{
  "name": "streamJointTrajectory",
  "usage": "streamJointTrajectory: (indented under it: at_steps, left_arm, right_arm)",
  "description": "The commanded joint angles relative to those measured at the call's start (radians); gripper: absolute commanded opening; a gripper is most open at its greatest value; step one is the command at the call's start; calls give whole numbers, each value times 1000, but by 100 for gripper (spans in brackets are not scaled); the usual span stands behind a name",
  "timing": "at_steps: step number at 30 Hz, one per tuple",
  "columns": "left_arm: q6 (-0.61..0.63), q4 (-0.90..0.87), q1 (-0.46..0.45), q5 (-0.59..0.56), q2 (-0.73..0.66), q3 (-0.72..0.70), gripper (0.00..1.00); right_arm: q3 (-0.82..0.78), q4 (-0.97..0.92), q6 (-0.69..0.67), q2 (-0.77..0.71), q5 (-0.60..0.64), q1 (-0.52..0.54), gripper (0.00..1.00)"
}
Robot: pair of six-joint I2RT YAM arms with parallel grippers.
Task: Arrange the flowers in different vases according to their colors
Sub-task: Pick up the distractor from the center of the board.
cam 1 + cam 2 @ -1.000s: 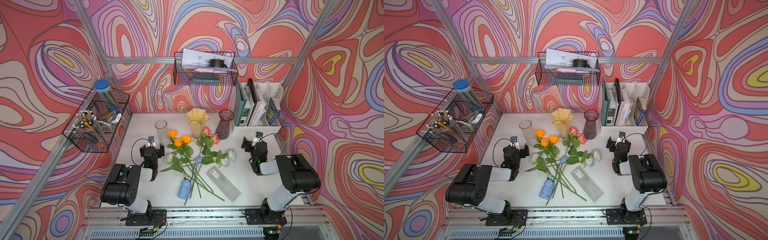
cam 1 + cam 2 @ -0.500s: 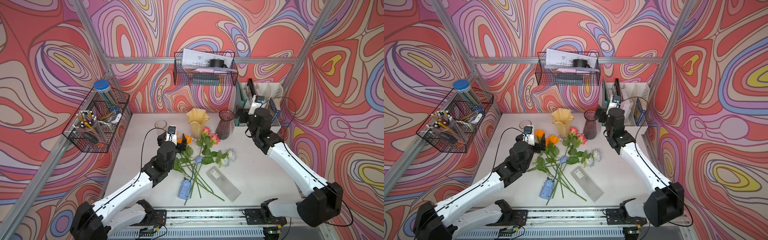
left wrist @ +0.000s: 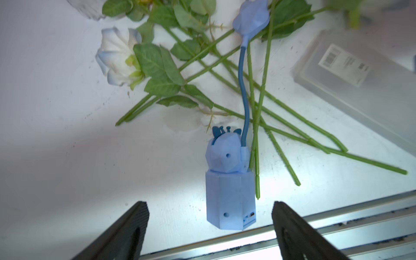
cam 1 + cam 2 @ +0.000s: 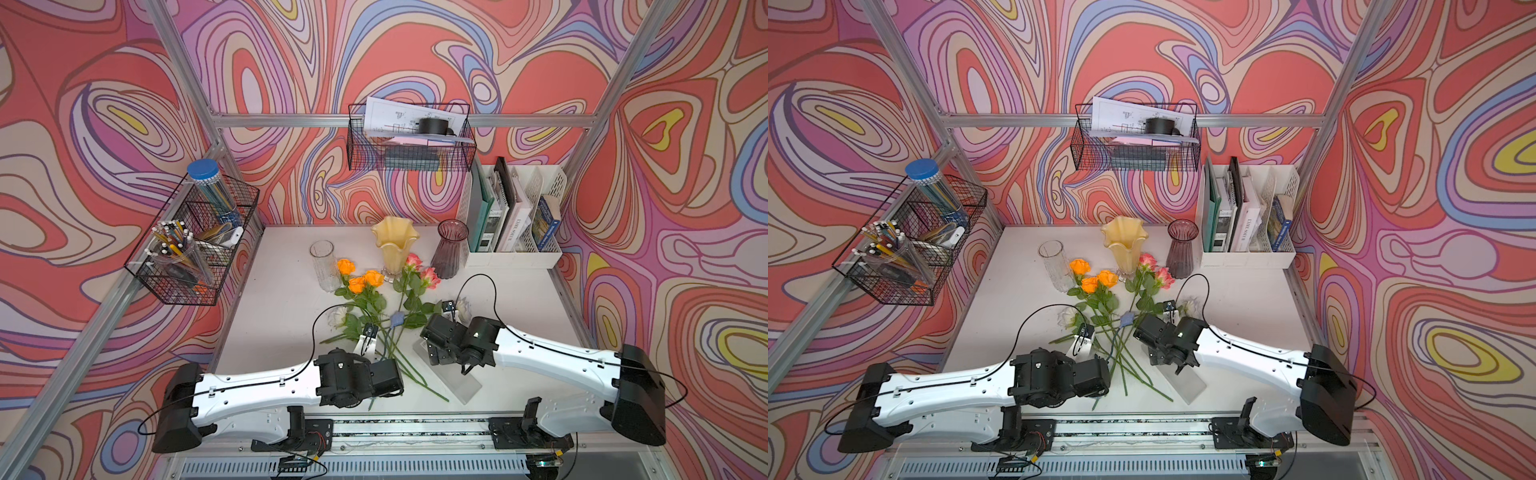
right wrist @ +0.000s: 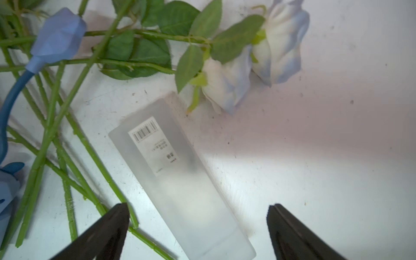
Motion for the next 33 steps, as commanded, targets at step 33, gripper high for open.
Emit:
streamJointTrajectory:
  at_steps: [33]
  left_arm:
    - [-39, 402, 109, 194, 117, -265, 83]
  right_arm:
    - [-54, 287, -113, 276, -142, -114, 97]
